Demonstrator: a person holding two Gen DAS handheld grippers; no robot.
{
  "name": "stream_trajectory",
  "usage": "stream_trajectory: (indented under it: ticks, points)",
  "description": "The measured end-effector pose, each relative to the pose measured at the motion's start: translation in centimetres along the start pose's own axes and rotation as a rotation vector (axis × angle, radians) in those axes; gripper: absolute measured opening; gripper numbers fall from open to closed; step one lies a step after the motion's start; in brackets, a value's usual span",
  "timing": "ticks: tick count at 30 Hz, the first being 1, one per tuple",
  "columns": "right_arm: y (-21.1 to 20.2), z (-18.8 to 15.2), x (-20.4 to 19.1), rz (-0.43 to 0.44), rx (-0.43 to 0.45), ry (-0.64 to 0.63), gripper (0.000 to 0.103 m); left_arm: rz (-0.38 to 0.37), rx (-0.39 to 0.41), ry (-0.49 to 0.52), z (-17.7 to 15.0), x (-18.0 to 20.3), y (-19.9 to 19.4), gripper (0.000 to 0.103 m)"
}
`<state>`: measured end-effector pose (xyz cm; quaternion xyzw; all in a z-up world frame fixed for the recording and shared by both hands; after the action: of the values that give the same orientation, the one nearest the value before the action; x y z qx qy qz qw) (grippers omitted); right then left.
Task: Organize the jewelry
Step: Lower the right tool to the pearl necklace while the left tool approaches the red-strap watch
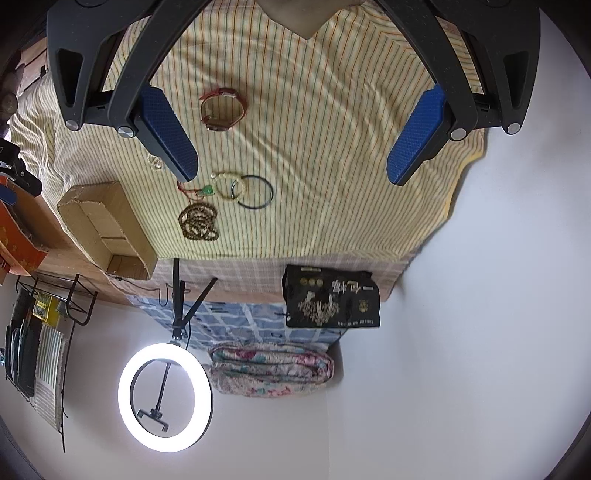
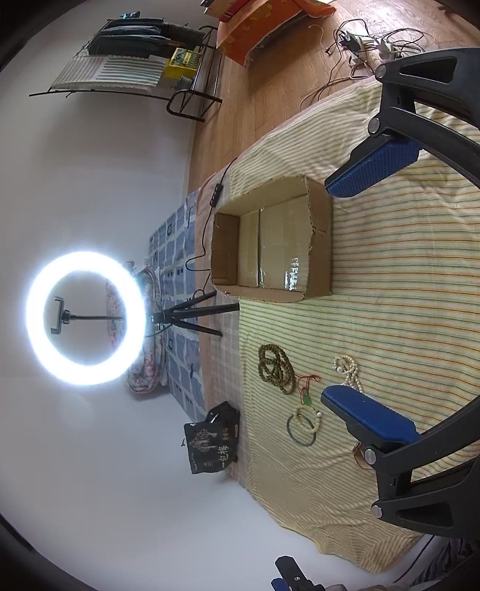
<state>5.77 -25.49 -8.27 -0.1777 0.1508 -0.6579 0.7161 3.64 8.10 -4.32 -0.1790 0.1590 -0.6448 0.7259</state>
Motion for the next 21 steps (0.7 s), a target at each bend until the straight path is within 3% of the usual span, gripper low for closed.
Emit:
stream_trajectory:
  ticks: [9,21]
  points:
    - [3.1,-0.9,-2.0,0.060,-0.077,-0.054,0.103,-0.060,-0.082,0.010,-1.0,0.0,1.6,0.103]
    - [8.4,-4.4,-5.2,0.198,-0.238,-0.158,0.101,-0.138,-0.282,0.044,-4.5,2.4,5.4,0.103]
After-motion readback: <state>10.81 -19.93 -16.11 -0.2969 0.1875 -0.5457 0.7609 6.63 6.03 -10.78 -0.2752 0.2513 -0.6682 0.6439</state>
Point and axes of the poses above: each gripper's, at about its wrist camera, not at the fingertips, and y roughly the way its jaws point, x to its right, z to its top, the point moved 3 cm from there along y, roughly the way its jaws point, and after that the axes turned 11 degrees about x, right-handed, at the moved point
